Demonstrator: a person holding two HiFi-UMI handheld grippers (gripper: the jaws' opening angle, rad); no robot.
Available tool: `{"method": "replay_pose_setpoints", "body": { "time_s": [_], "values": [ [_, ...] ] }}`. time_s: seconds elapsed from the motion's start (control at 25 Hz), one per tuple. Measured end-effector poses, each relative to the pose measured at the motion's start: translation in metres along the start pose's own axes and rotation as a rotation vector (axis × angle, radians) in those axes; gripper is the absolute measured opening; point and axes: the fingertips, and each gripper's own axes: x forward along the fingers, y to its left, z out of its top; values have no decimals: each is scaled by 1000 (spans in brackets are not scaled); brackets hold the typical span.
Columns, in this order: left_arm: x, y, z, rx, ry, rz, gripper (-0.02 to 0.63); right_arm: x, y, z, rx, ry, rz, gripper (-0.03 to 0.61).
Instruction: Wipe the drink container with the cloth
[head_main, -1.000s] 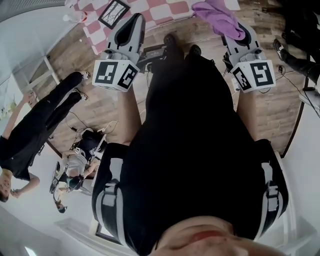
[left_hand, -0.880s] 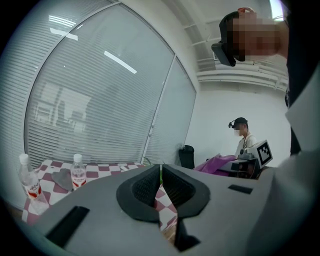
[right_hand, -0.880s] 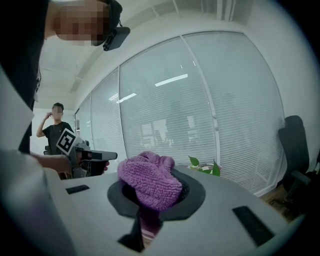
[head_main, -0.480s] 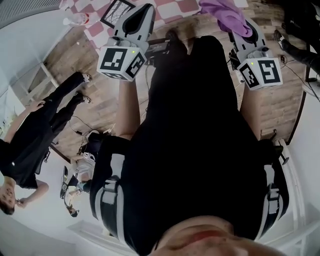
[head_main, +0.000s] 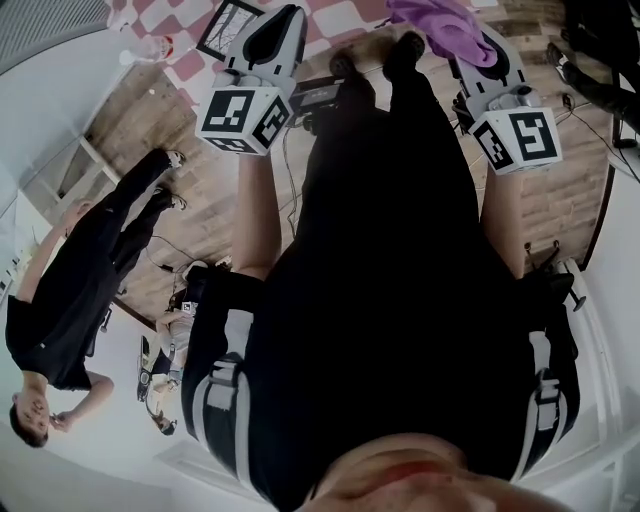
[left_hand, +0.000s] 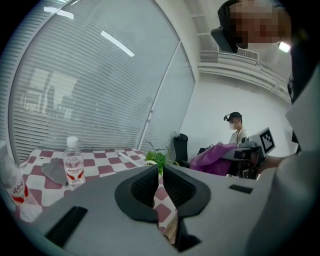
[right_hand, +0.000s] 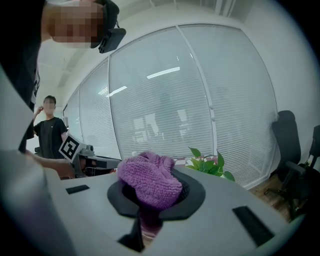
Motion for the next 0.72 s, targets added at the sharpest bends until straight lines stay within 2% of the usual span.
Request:
{"method": "replay_pose_setpoints", "body": {
  "time_s": [0.28,0.48,0.6,0.72],
  "values": [
    [31,-6,-6,10,37,-38,41,2,-11,-2,-1,22,-6,57],
    [53,2,-18,30,71,-31,43,4,-14,-12,5,41,-13,57],
    [67,6,-28,61,115,-35,101,3,-19,-13,6,46,-18,57],
    [84,5,-35,92,152,-37,130,0,-28,-11,8,49,-22,57]
  ]
}}
